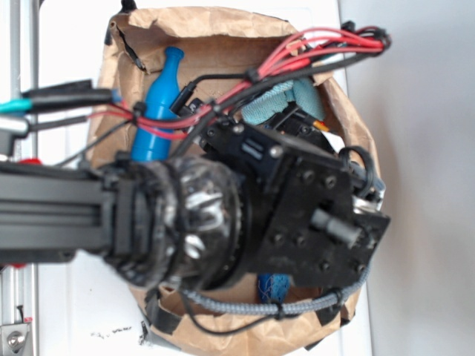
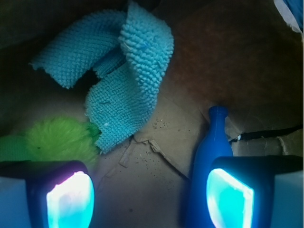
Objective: Grab the blue bottle.
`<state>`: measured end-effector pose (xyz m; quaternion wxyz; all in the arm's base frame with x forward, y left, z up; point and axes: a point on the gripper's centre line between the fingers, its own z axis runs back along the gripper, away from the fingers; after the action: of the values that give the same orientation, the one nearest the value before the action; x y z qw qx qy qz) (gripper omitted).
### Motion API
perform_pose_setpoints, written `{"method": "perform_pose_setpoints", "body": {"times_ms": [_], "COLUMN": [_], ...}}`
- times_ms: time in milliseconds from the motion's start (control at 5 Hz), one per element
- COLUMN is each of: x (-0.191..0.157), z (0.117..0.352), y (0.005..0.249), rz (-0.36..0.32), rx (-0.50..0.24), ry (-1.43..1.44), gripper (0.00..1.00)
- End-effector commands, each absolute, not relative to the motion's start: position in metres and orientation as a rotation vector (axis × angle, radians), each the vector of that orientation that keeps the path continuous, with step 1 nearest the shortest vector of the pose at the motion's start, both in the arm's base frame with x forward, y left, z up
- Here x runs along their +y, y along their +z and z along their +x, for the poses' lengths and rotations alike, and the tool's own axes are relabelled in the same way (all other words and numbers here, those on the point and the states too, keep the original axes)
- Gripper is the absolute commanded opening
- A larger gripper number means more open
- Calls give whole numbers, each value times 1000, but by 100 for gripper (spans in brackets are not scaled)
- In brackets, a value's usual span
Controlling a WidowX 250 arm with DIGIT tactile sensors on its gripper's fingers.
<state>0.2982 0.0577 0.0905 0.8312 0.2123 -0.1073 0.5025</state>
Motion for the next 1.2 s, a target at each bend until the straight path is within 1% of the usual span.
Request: {"method": "perform_pose_setpoints", "body": {"times_ms": [0, 200, 400, 600, 800, 1000], "x": [64, 93, 117, 131, 127, 115], "z": [298, 292, 284, 277, 264, 246], "y": [112, 119, 120, 118, 112, 104], "rz": [425, 301, 232, 165, 118, 81], "rx": [-282, -200, -134, -110, -160, -244], "ry": [1089, 1084, 1073, 1043, 1014, 965], "gripper": [100, 100, 100, 100, 100, 100]}}
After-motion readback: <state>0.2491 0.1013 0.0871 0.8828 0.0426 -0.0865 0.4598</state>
